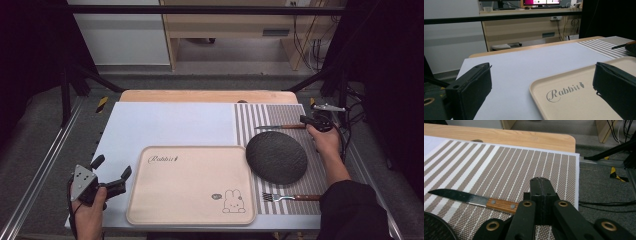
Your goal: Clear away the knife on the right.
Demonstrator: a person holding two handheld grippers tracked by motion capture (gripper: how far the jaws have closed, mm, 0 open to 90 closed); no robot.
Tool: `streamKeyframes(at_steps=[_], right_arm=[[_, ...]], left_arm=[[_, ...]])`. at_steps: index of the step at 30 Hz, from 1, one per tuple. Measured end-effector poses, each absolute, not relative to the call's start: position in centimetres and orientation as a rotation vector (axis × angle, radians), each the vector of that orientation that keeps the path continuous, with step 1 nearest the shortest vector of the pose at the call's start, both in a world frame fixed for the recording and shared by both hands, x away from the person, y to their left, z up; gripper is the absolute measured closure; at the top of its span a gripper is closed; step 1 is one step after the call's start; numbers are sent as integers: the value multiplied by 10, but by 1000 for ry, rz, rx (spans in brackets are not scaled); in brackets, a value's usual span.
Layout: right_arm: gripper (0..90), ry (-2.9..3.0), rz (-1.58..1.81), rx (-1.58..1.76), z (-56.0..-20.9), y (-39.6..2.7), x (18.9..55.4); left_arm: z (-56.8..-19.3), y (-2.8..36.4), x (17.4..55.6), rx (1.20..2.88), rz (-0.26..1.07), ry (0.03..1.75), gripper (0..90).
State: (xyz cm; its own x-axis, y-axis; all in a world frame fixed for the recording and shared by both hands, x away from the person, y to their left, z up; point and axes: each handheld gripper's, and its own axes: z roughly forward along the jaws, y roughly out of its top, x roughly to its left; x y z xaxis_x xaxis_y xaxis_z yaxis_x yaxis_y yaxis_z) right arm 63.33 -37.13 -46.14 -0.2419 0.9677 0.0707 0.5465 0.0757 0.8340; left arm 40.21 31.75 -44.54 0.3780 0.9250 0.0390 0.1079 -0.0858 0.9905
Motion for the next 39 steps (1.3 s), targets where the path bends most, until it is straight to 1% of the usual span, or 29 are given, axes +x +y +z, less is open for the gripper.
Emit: streamKeyframes(at_steps=[8, 15, 39], right_arm=[[900, 1837, 1037, 1509, -471, -367, 637], [900, 1823, 953, 1495, -471, -358, 639], [900, 1829, 907, 1529, -478, -355, 644]], left_arm=[[-445, 318, 402, 1504, 908, 969, 19], [-444, 317, 402, 1507, 908, 965, 19], [-444, 318, 401, 1503, 913, 966, 19]])
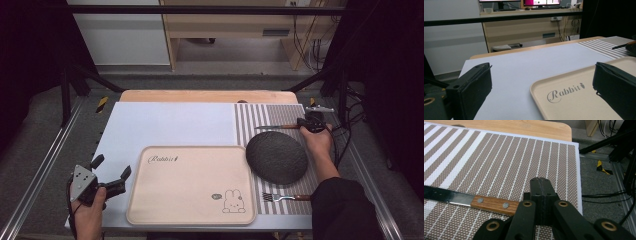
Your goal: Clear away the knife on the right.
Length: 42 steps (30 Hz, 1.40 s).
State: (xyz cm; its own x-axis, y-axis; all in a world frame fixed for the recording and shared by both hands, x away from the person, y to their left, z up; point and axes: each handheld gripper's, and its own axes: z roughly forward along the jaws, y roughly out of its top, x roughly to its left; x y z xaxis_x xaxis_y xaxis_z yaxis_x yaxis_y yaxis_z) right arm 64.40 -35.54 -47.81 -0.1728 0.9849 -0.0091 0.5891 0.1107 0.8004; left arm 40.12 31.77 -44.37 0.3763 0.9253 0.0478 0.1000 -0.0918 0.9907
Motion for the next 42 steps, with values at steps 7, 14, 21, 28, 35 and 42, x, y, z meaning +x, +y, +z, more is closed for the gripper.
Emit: streamKeyframes(at_steps=[7, 14, 21, 28, 35, 42], right_arm=[[900, 1861, 885, 1532, -481, -356, 647], [900, 1902, 881, 1536, -482, -357, 644], [900, 1939, 884, 1539, -481, -357, 638], [900, 1962, 885, 1535, -479, -357, 631], [900, 1978, 887, 1533, -480, -355, 628], [900, 1990, 886, 1527, -479, -354, 627]], left_arm=[[-444, 318, 401, 1503, 912, 965, 20], [-443, 318, 401, 1502, 914, 965, 20], [-443, 318, 400, 1502, 917, 963, 20], [-442, 317, 400, 1502, 920, 956, 20], [-441, 317, 399, 1501, 921, 954, 20], [-441, 317, 399, 1502, 922, 953, 20]])
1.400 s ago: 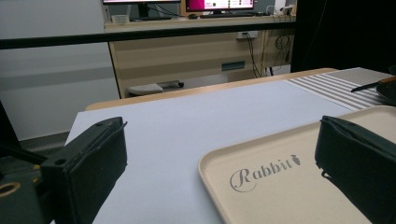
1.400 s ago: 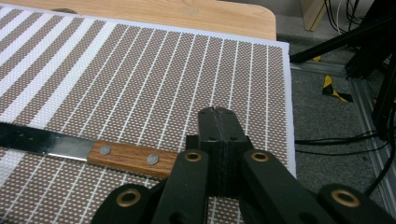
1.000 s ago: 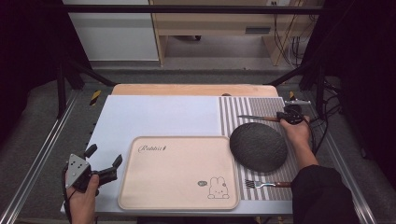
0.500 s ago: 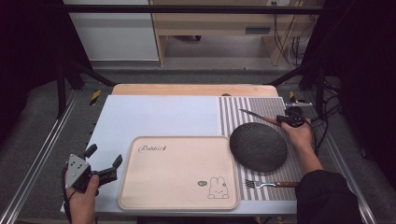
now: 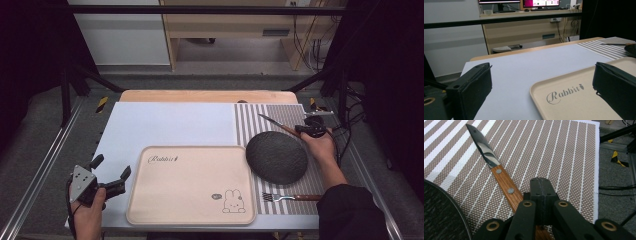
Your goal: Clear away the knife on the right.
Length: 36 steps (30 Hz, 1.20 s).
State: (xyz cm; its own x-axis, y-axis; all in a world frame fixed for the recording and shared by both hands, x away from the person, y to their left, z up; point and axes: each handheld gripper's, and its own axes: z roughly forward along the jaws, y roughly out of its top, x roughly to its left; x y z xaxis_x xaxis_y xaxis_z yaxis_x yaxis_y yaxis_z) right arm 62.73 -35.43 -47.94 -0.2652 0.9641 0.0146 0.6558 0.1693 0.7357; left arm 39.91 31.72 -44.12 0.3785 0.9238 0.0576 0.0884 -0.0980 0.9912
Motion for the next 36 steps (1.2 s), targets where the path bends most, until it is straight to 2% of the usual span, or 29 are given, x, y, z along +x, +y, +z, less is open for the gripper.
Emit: streamKeyframes(at_steps=[36], right_arm=[[900, 2011, 900, 1523, -479, -354, 619]], left_arm=[[-441, 316, 399, 1505, 922, 950, 20]])
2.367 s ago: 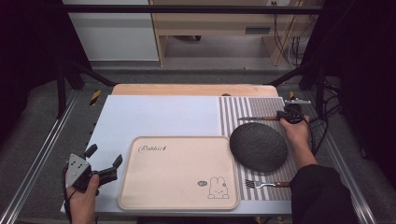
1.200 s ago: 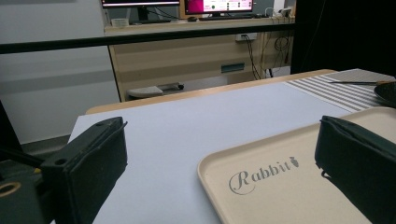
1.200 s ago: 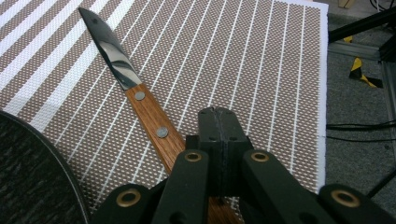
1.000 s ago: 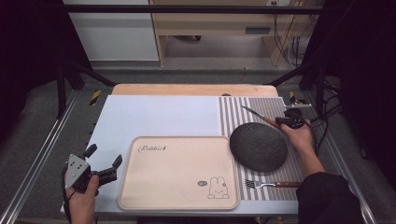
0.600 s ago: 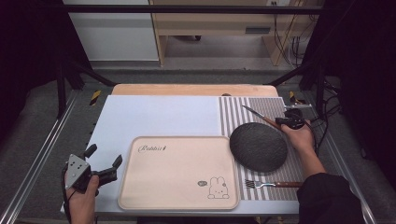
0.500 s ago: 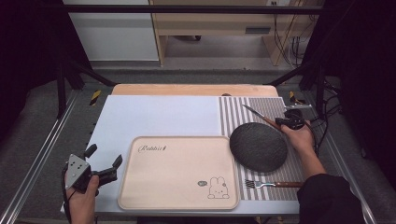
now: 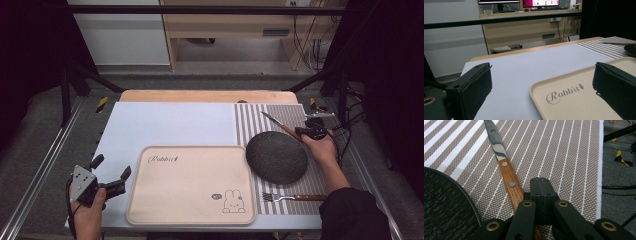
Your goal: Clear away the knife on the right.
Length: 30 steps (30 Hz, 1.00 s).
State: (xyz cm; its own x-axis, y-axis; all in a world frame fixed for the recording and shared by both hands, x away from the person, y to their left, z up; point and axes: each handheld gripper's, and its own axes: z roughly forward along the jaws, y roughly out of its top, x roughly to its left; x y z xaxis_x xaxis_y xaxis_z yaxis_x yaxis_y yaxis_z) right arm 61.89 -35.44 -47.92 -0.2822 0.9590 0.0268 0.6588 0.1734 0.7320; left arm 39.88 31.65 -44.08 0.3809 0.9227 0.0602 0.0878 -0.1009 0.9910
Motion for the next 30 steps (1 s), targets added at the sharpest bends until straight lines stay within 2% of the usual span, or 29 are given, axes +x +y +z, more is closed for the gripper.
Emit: streamKeyframes(at_steps=[15, 30], right_arm=[[900, 1994, 925, 1521, -475, -357, 614], [876, 1989, 991, 1478, -466, -378, 576]], left_arm=[[-441, 317, 399, 1508, 922, 951, 21], [-441, 316, 398, 1516, 932, 959, 22]])
